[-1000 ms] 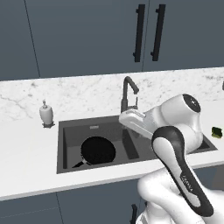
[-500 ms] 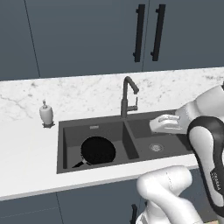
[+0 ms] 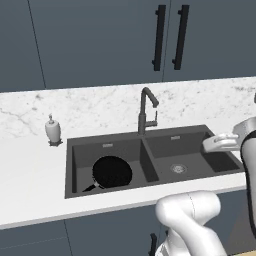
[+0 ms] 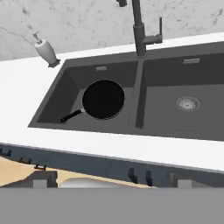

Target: Pick the pan and sponge and place them into the sink. Then turn on the water.

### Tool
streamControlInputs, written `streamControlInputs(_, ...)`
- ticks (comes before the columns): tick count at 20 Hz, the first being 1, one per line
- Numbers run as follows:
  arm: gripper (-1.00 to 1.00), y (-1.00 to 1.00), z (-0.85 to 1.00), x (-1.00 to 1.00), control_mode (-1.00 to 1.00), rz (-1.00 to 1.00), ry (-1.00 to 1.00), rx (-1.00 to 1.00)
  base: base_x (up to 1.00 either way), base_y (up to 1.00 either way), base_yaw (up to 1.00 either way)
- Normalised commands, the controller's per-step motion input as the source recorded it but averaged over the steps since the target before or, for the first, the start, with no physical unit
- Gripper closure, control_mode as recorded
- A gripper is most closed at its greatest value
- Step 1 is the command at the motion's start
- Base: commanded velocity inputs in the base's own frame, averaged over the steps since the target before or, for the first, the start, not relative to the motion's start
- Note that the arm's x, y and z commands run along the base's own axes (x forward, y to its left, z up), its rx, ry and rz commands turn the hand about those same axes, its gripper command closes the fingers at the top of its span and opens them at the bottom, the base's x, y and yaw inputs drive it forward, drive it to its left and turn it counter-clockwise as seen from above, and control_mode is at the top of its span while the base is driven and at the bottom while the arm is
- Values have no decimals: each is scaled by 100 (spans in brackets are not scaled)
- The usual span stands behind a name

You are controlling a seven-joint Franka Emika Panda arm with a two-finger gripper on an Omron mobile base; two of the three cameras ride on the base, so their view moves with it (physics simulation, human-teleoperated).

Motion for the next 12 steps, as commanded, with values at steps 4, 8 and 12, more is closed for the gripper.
streamControlInputs(4,-100,-65,1,0,-100,-14,4,-1,0,0,0)
streamControlInputs(8,-100,-65,0,0,-100,-12,1,0,0,0,0)
streamControlInputs(12,-100,-59,-7,0,-100,-13,0,-1,0,0,0)
